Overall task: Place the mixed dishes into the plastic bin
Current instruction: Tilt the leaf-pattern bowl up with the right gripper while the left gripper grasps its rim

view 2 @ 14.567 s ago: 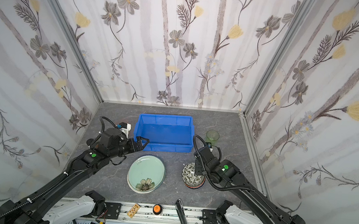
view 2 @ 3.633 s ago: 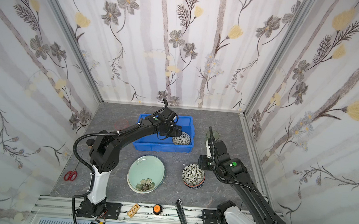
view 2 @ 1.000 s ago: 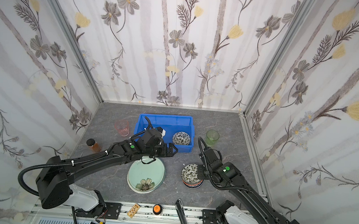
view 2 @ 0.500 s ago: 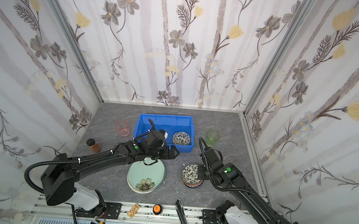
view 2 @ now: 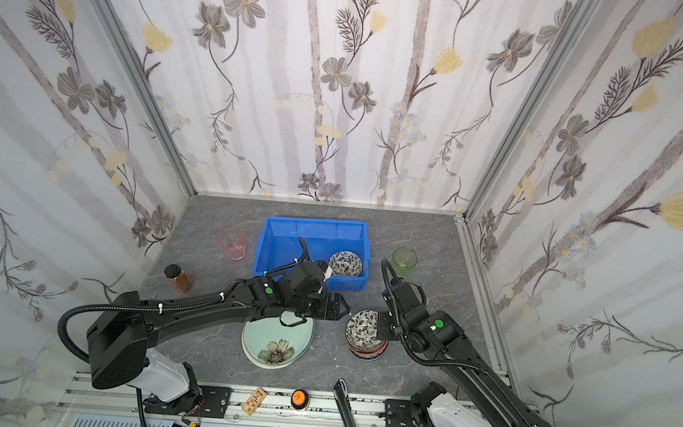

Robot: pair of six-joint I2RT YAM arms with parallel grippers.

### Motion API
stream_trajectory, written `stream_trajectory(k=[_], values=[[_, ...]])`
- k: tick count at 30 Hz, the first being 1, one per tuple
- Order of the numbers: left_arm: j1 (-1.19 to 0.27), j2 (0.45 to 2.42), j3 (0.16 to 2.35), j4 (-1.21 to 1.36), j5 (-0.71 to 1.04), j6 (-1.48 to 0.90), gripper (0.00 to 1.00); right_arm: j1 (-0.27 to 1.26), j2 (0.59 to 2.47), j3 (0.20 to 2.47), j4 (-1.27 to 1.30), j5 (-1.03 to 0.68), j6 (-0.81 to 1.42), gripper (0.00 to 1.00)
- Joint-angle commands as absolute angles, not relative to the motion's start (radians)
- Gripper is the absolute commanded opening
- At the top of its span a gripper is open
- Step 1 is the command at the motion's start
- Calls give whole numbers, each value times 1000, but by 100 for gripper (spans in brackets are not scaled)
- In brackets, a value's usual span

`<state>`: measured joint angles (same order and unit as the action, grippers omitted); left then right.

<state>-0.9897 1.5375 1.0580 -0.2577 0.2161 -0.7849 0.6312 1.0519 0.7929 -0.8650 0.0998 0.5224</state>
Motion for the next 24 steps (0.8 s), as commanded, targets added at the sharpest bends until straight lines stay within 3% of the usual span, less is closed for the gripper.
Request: stream_trajectory(k=[1,8,19,24], values=[[-1010,1554,1071,-238,229,-779,93,628,1047,810,-848,83,531,0],[-1040,1594,1104,-238,233,-778,84,617,1033,837,-848,62,532,0],[-1047,1624,1135,-238,244,-774,53,614,1041,878,-842,36,526,0],[-1046,1638,1146,-237,246,-773,46,614,1053,887,-837,31,519,0]])
